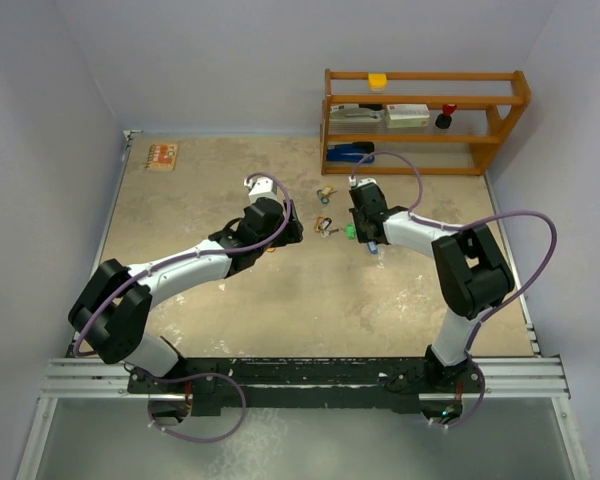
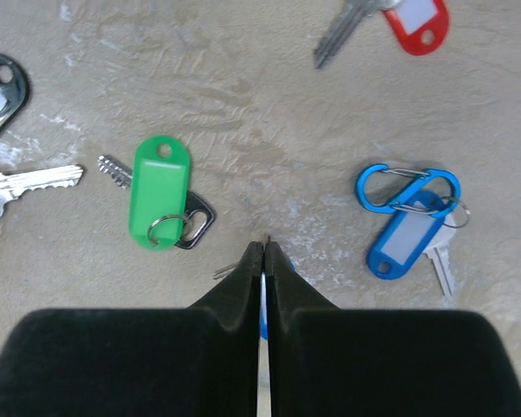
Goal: Put the keys on the keyring
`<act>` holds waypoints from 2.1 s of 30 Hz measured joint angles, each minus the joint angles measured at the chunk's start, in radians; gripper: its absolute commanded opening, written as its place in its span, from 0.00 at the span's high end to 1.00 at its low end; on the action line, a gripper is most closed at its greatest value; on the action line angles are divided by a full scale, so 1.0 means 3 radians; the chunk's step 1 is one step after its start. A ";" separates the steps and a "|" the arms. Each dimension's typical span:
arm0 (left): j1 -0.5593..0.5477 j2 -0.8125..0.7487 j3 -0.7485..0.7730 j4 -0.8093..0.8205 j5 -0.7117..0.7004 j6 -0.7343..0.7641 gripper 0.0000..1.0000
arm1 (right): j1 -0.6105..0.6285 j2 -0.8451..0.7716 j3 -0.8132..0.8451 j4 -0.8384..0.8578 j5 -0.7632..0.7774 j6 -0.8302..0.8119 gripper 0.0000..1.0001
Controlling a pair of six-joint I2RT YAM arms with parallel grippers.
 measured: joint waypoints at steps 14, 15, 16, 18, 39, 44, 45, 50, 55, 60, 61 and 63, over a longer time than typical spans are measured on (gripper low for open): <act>0.0004 0.0000 -0.0004 0.0005 -0.0058 -0.0001 0.35 | 0.0010 -0.0755 -0.0058 0.0025 0.0233 -0.0009 1.00; 0.0013 0.0000 -0.0004 0.0005 -0.0076 -0.0004 0.35 | 0.0010 -0.0783 -0.0069 0.0028 0.0230 -0.0009 1.00; 0.0027 0.0000 -0.0004 0.0005 -0.0093 -0.0011 0.36 | 0.0010 -0.0815 -0.0085 0.0028 0.0226 -0.0010 1.00; 0.0088 0.0000 -0.0005 0.0004 -0.0153 -0.0033 0.36 | 0.0011 -0.0879 -0.0128 0.0025 0.0202 -0.0020 1.00; 0.0395 0.0855 0.0154 -0.0217 -0.0841 0.0142 0.36 | 0.0032 -0.1381 -0.0276 0.0052 -0.0210 -0.0109 1.00; 0.0395 0.0930 0.0240 -0.0187 -0.0881 0.0254 0.36 | 0.0036 -0.1381 -0.0280 0.0053 -0.0212 -0.0121 1.00; 0.0397 0.0960 0.0263 -0.0173 -0.0885 0.0271 0.36 | 0.0036 -0.1381 -0.0282 0.0053 -0.0212 -0.0122 1.00; 0.0418 0.1095 0.0310 -0.0117 -0.0886 0.0357 0.36 | 0.0036 -0.1381 -0.0295 0.0052 -0.0212 -0.0128 1.00; 0.0444 0.1161 0.0313 -0.0061 -0.0882 0.0418 0.36 | 0.0036 -0.1381 -0.0303 0.0053 -0.0214 -0.0131 1.00; 0.0459 0.1185 0.0340 0.0008 -0.0876 0.0484 0.36 | 0.0036 -0.1381 -0.0310 0.0055 -0.0216 -0.0132 1.00; 0.0462 0.1205 0.0354 0.0020 -0.0868 0.0509 0.37 | 0.0036 -0.1381 -0.0313 0.0055 -0.0216 -0.0132 1.00; 0.0465 0.1231 0.0361 0.0047 -0.0842 0.0533 0.37 | 0.0036 -0.1381 -0.0315 0.0055 -0.0217 -0.0132 1.00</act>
